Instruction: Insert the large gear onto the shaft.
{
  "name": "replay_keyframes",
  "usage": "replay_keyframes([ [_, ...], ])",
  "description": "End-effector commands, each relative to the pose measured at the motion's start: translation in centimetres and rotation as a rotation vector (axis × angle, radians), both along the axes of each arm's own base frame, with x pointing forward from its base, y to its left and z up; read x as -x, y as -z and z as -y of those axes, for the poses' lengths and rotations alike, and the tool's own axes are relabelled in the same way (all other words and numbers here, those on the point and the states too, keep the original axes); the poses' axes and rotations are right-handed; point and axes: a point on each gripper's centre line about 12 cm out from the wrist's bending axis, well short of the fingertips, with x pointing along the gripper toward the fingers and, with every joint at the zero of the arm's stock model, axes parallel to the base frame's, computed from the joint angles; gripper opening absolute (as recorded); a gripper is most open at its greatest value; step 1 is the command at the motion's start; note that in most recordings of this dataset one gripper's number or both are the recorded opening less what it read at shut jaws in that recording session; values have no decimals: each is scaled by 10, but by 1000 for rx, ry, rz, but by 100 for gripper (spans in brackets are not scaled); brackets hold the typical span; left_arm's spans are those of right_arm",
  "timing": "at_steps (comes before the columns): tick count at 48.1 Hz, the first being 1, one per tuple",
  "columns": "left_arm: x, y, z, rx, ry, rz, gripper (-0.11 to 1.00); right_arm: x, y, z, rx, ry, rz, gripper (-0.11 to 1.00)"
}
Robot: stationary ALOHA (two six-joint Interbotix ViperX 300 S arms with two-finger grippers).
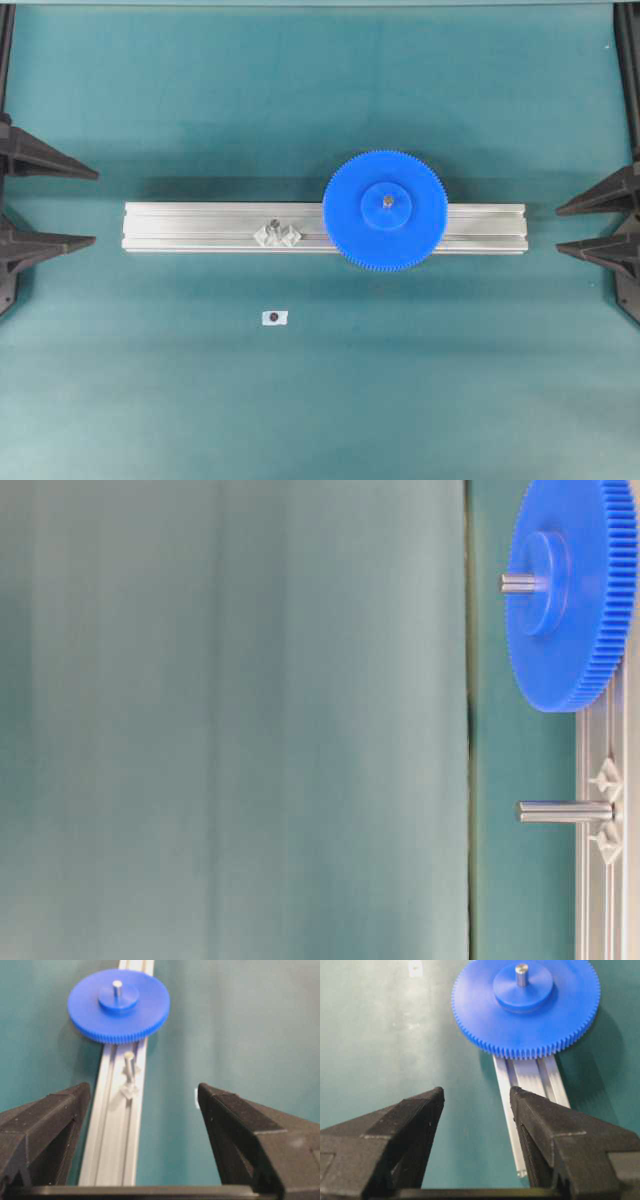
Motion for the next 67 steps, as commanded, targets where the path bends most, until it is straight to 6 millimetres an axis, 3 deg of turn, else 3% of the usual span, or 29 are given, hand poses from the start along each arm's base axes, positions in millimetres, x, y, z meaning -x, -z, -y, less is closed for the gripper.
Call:
replay_keyframes([
  [1,0,-4,0,-2,3,14,85,0,-4,1,-10,10,22,66],
  [67,12,12,1,-2,3,23,81,1,-5,0,-12,9,36,66],
])
